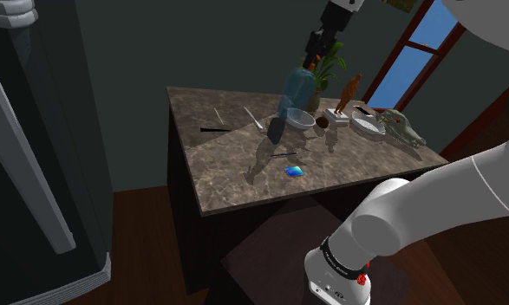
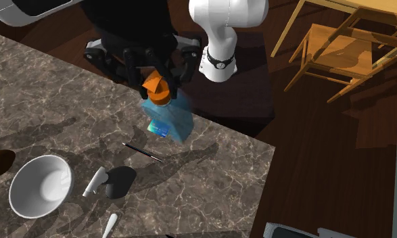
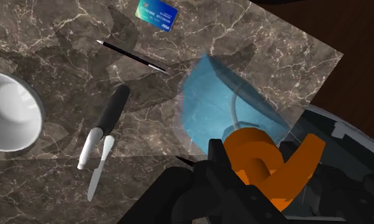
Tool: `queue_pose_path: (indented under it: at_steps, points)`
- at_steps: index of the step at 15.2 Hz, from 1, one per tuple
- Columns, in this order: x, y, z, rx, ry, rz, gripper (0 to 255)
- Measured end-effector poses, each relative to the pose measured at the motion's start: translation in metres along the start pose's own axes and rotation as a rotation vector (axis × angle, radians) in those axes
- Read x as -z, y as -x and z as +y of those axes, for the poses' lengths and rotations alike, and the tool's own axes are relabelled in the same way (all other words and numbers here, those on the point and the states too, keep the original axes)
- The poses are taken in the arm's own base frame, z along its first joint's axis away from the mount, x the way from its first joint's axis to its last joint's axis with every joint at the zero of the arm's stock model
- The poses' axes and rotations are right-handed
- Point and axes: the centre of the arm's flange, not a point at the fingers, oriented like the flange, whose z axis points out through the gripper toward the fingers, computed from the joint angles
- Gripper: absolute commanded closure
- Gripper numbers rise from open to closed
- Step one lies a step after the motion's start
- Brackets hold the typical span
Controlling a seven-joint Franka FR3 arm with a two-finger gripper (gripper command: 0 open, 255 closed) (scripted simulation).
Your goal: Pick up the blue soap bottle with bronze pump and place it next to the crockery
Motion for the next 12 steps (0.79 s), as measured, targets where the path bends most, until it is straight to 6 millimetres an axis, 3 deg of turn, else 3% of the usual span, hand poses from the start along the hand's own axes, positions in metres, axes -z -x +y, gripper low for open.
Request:
queue_pose_path:
  at_steps: [12]
  points:
    - [-0.043,0.004,0.155,-0.001,-0.001,0.000,255]
